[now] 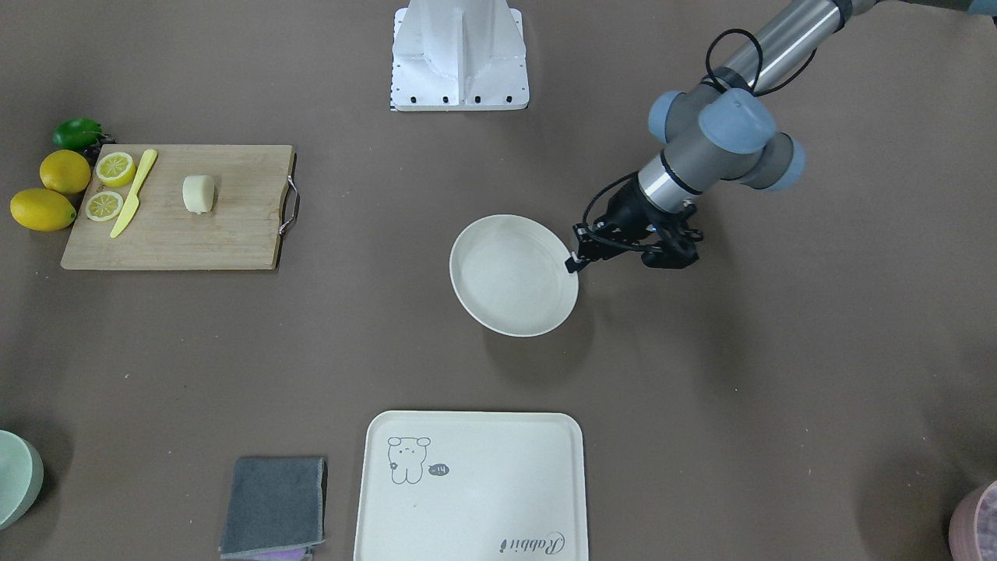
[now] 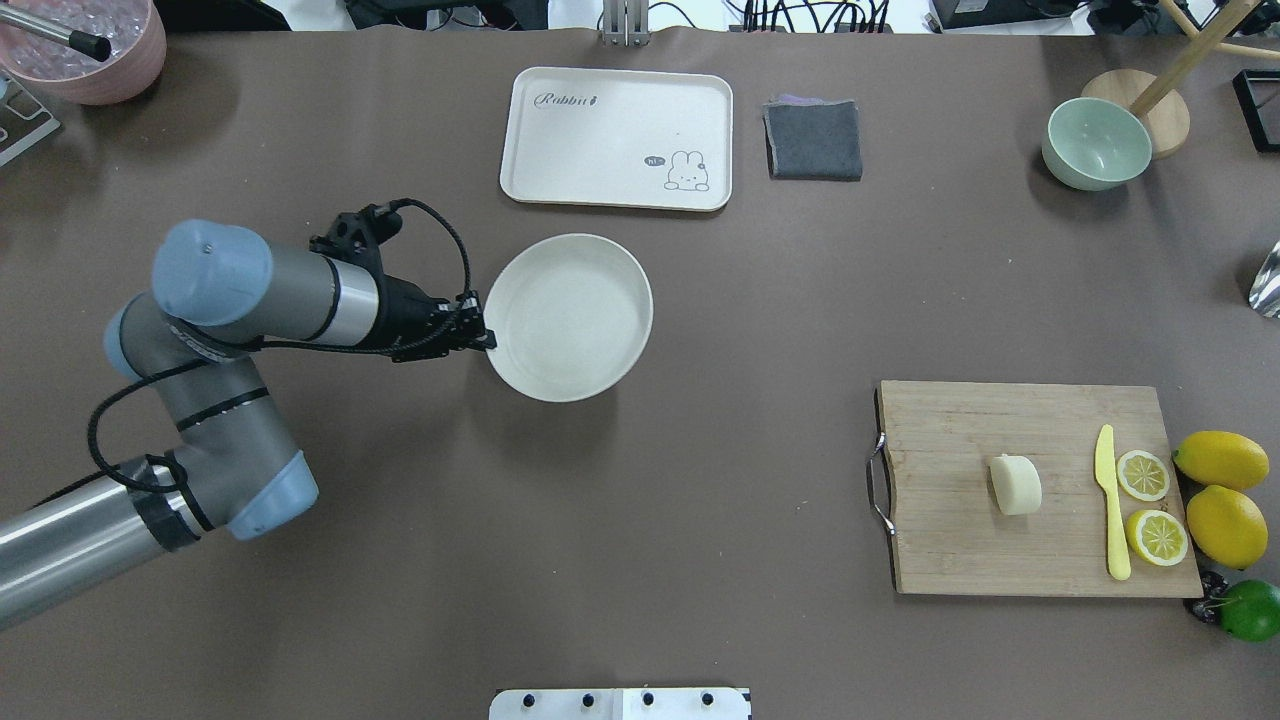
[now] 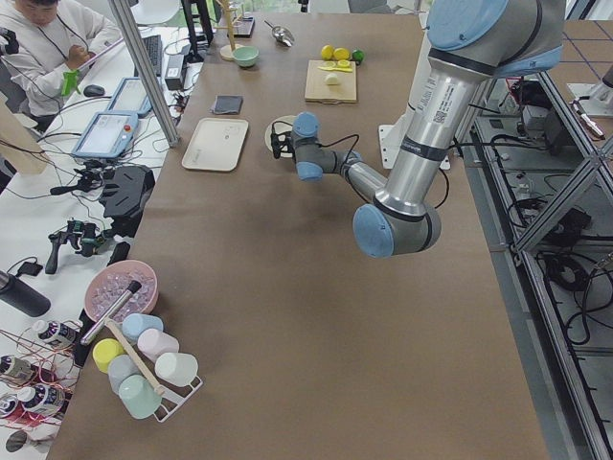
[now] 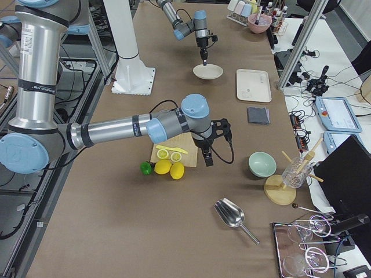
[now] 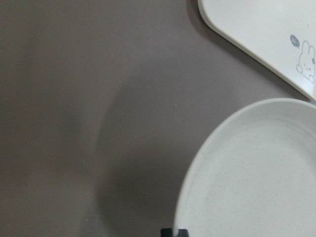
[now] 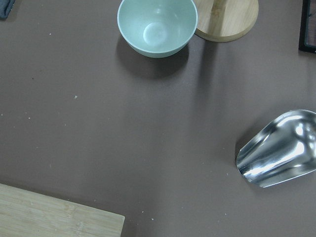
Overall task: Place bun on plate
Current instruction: 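Push the white plate with the left gripper toward the table centre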
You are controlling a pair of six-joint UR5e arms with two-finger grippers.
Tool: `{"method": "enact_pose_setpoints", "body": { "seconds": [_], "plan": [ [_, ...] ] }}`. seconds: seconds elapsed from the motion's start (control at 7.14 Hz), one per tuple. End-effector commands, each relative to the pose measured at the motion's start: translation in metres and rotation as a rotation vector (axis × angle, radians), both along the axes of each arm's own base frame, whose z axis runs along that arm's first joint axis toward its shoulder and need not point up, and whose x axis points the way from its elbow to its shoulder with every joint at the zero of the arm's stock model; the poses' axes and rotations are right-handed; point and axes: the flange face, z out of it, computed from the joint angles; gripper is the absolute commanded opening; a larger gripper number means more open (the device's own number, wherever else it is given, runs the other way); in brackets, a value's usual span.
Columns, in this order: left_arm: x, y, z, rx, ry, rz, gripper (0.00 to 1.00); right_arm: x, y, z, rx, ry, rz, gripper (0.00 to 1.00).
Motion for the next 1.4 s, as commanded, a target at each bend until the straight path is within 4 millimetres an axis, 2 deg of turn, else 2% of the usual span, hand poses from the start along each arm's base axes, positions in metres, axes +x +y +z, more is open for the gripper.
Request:
{"method": "enact_pose_setpoints", "body": {
  "seconds": [0.0, 0.14, 0.42, 0.56, 0.84, 0.98, 1.12, 1.26],
  "plan": [
    [0.043, 0.032, -0.026, -0.001, -0.056, 0.003, 0.0, 0.0, 0.0, 0.002, -0.007, 0.007, 0.005, 1.0],
    [0.046, 0.039, -0.028, 0.003, -0.055, 0.012, 0.0, -0.004, -0.001, 0.002, -0.031, 0.001, 0.02, 1.0],
    [0.033, 0.047, -0.05, -0.007, -0.081, 0.03, 0.0, -0.019, -0.004, -0.001, -0.057, 0.006, 0.029, 1.0],
    [0.031, 0.051, -0.052, -0.024, -0.106, 0.047, 0.0, -0.02, -0.004, -0.001, -0.056, 0.007, 0.026, 1.0],
    [0.037, 0.058, -0.041, 0.067, -0.159, 0.094, 0.0, -0.022, -0.002, -0.002, -0.055, 0.006, 0.021, 1.0],
    [0.037, 0.058, -0.043, 0.069, -0.158, 0.096, 0.0, -0.027, -0.001, -0.002, -0.071, 0.001, 0.024, 0.99],
    [0.034, 0.06, -0.054, 0.079, -0.138, 0.097, 0.28, -0.038, 0.002, -0.008, -0.11, -0.014, 0.049, 0.99],
    [0.028, 0.062, -0.061, 0.086, -0.122, 0.092, 0.91, -0.048, 0.004, -0.01, -0.129, -0.019, 0.047, 0.99]
  ]
}}
